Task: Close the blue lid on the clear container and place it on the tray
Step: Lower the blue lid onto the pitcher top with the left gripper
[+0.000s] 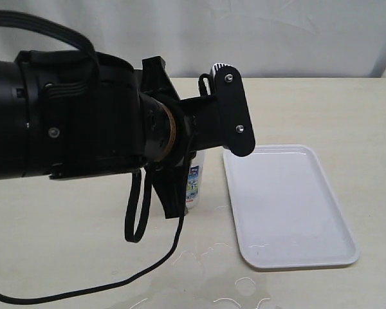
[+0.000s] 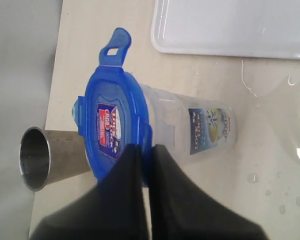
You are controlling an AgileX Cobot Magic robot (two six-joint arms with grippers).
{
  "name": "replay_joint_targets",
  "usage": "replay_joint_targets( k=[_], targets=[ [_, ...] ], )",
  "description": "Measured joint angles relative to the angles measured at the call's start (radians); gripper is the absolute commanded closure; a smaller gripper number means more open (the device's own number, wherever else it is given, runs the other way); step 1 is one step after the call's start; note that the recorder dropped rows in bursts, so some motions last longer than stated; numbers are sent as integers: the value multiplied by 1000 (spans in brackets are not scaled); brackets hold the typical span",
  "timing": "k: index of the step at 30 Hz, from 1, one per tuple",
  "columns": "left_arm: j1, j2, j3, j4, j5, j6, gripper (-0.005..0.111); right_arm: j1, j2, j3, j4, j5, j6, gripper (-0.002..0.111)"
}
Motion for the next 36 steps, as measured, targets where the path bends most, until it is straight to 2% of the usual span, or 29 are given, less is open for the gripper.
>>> replay_joint_targets(
  k=[24,26,30,36],
  targets=[
    [0,0,0,-21,28,26,106,0,0,0,0,0,0,104],
    [0,0,0,-24,19,26,101,0,0,0,0,0,0,104],
    [0,0,0,-24,14,26,84,0,0,0,0,0,0,104],
    [0,0,0,-26,14,26,74,0,0,0,0,0,0,104]
  ],
)
